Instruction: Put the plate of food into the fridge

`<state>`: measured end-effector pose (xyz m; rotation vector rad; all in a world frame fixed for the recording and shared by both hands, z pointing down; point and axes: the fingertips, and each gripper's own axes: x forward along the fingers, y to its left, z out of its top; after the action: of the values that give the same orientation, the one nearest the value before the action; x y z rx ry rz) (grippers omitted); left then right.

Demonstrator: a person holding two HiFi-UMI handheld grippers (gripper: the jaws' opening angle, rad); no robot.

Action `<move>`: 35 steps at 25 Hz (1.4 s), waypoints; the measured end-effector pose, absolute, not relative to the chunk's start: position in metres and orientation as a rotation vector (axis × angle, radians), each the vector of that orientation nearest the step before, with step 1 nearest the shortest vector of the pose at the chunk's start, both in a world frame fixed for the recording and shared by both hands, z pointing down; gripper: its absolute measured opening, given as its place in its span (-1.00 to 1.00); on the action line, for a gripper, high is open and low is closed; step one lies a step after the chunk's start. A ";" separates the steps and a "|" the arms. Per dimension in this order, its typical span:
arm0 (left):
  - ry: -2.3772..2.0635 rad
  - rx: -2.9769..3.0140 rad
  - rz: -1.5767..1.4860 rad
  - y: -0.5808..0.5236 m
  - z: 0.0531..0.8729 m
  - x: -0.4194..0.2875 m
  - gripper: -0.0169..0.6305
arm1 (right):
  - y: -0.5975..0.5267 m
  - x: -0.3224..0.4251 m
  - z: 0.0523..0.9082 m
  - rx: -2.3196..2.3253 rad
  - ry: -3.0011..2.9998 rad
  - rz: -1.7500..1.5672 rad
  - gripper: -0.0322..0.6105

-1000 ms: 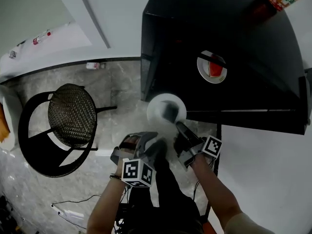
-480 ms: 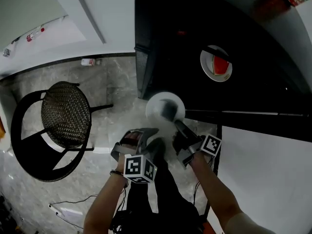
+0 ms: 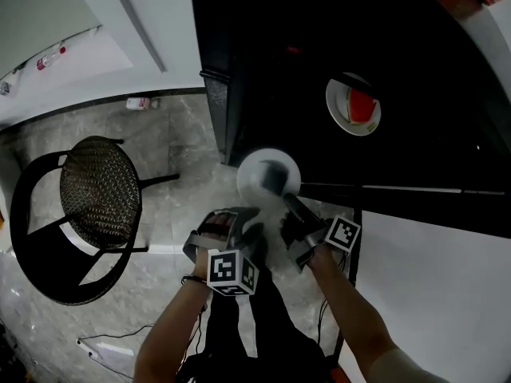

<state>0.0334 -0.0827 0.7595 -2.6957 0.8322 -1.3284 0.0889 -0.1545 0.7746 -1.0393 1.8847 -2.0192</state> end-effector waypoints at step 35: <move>0.686 -2.592 -1.454 -0.129 0.848 0.067 -0.58 | -0.201 0.106 0.845 -1.148 1.730 -1.993 -0.80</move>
<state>0.0675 -0.1286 0.8482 -2.5920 0.6862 -1.4542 0.1063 -0.2007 0.8447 -1.1476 1.7296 -1.9927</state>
